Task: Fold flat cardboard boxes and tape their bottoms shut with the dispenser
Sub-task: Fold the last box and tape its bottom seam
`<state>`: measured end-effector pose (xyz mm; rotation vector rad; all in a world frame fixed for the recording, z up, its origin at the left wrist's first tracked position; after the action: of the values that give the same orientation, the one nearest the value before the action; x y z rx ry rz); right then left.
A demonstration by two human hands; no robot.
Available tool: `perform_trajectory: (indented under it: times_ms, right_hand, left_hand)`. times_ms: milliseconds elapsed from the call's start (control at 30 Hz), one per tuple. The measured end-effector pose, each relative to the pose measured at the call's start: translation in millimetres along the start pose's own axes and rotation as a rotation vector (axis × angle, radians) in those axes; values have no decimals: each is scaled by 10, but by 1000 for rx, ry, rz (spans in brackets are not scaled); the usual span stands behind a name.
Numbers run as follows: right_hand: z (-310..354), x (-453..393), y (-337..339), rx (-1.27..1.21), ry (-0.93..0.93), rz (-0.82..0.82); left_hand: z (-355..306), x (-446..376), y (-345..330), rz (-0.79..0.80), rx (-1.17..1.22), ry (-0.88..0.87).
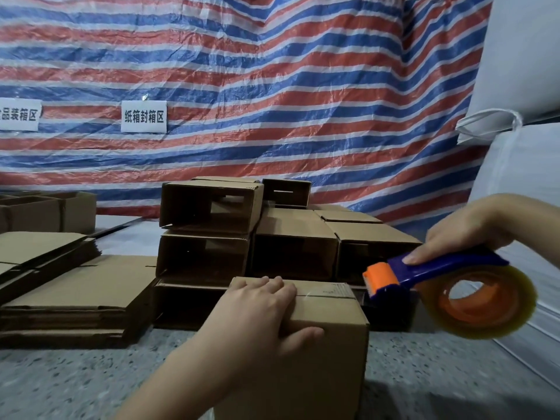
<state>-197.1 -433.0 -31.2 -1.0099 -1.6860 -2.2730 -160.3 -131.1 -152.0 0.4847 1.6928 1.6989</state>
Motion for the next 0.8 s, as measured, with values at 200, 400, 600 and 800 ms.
perform_trajectory:
  times_ms: [200,400,600,800]
  right_hand:
    - [93,-144,-184,6,-6,-25]
    - [44,-191,-187,-17,0,-3]
    - [-186,-109,-63,-110,27,14]
    - [-196,200,-37,113,-64,-18]
  left_hand:
    - [-217,-182,171,72,-61,84]
    - [-547,-360,62,88,122,-129]
    - [-535,-422,0,87,65,-135]
    - [-528,-407,-26,62,72,-153]
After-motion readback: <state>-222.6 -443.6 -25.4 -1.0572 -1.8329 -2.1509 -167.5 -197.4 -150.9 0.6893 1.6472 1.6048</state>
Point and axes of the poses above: each hand's wrist, its own x-axis away from the middle knuckle, its own y-axis out of the back of the hand, z = x × y, the point moved 2 cm from there along -x, towards the middle knuckle, and after that the axes turned 5 degrees about z, right-handed, at the moved point
